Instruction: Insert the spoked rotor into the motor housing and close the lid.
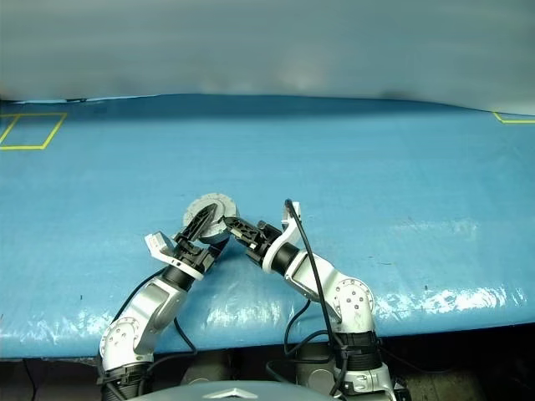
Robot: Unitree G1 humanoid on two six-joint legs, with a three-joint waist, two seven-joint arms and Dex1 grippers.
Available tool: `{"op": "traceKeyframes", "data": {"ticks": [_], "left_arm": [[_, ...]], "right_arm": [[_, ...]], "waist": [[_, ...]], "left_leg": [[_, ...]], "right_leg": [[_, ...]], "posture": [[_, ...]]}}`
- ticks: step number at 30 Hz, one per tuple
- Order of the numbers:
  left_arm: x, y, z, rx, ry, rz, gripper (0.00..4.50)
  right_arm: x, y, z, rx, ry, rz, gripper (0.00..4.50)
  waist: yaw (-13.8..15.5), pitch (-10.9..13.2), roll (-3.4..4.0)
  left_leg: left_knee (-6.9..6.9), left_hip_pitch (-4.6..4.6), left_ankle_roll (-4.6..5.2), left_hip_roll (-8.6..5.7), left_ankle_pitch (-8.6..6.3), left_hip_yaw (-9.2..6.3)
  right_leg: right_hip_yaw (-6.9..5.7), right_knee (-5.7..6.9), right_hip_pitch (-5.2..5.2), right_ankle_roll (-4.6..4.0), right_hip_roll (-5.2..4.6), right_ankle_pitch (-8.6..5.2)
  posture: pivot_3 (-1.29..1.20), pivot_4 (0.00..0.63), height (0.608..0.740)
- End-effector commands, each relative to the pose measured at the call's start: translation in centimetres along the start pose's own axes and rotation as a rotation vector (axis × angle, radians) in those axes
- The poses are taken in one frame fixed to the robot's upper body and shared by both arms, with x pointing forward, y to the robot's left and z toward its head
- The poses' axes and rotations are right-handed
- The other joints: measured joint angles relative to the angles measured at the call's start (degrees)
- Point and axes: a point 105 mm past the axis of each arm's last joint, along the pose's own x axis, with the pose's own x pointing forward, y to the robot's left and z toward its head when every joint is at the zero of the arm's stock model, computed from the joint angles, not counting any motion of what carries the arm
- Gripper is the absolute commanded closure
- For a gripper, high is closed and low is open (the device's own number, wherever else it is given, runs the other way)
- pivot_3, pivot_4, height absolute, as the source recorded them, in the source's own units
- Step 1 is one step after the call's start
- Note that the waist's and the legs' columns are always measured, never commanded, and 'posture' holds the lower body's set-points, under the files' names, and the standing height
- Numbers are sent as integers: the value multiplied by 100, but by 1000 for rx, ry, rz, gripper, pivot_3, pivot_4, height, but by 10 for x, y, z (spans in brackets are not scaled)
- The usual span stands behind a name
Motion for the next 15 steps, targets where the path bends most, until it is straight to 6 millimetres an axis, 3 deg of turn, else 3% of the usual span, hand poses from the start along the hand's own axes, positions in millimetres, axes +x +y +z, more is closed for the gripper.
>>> {"op": "traceKeyframes", "data": {"ticks": [1, 5, 10, 15], "left_arm": [[-2, -6, -3, -17, -9, -23, 894], [-3, -8, -4, -19, -21, -27, 2061], [-2, -11, -1, 9, -38, -25, 2048], [10, -21, 15, 79, -63, -26, 2048]], "right_arm": [[2, 35, -2, -9, -2, 157, 3315], [2, 30, 3, -31, -22, 123, 3316], [1, 28, 2, -154, -30, 101, 3316], [-8, 11, -3, -555, 20, -28, 1676]], "waist": [[-2, 0, 0], [-2, 0, 0], [5, 0, 0], [32, 0, 0]], "left_leg": [[0, 0, 0, 0, 0, 0], [-1, 0, 1, 0, 0, 0], [2, 0, 1, 0, 0, 0], [5, 0, 0, -3, 0, 0]], "right_leg": [[0, 0, 0, 0, 0, 0], [0, 0, 0, 8, 0, -6], [1, -1, 0, 10, 0, -8], [2, -2, 2, 11, -1, -7]], "posture": [[0, 150, 740], [0, 150, 740], [0, 150, 740], [0, 150, 740]]}}
